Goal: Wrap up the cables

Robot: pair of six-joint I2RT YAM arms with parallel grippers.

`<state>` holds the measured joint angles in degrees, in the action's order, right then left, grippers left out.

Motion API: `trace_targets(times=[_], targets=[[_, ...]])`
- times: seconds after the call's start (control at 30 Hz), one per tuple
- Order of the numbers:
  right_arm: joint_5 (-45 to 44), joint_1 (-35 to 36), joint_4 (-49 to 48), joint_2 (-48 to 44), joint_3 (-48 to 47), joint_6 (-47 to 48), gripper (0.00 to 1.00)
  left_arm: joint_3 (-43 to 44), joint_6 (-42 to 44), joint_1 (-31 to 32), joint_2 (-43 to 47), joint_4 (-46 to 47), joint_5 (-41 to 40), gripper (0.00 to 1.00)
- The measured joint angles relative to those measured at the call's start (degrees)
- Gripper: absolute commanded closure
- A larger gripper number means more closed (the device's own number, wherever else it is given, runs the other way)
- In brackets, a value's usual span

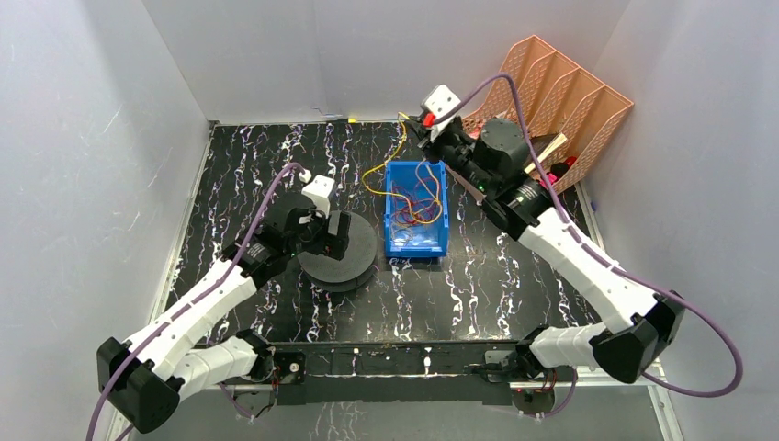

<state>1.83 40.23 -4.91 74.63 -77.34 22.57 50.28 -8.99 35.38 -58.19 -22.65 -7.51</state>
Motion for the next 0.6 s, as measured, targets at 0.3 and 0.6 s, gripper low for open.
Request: trace_targets(times=[0.3, 0.6], targets=[[5.68, 1.92, -0.35, -7.78, -5.2, -9.44, 1.0, 0.92, -1.73, 0.0, 7.02, 1.09, 6.54, 0.02], [10.1, 1.95, 1.16, -14.29, -7.63, -18.27, 1.0, 17.27, -3.5, 0.0, 11.58, -3.17, 13.77, 0.02]])
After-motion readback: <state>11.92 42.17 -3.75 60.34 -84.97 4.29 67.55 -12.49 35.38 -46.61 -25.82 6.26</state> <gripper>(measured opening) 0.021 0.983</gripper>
